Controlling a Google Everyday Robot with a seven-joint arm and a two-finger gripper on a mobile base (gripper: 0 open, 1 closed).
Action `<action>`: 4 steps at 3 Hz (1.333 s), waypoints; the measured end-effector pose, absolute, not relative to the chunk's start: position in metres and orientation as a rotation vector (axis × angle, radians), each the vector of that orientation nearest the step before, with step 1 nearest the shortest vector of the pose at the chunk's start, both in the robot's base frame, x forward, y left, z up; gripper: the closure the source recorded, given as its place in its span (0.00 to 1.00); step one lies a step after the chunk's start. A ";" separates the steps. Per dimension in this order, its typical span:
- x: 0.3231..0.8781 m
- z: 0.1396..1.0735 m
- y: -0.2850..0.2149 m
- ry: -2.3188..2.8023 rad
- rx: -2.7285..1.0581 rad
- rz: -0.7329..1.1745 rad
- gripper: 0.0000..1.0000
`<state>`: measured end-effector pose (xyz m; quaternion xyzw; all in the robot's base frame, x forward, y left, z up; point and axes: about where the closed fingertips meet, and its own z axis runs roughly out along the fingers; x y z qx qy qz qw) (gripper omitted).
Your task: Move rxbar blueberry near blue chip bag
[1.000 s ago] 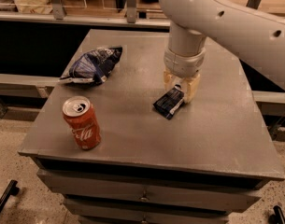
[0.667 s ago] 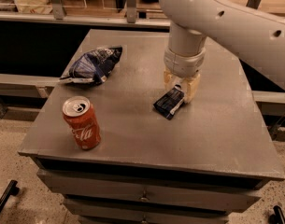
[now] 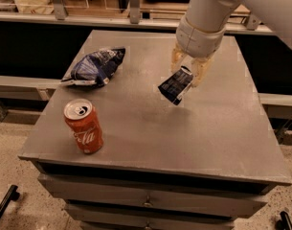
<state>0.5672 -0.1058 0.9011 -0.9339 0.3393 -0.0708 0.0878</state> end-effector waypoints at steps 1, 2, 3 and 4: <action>0.569 0.901 -0.104 1.000 -2.776 -0.206 1.00; 0.575 0.901 -0.096 0.960 -2.756 -0.188 1.00; 0.591 0.903 -0.073 0.878 -2.724 -0.167 1.00; 0.608 0.901 -0.045 0.798 -2.712 -0.150 1.00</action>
Offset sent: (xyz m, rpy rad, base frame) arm 0.0121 0.0155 0.0019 0.0753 0.0037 0.0571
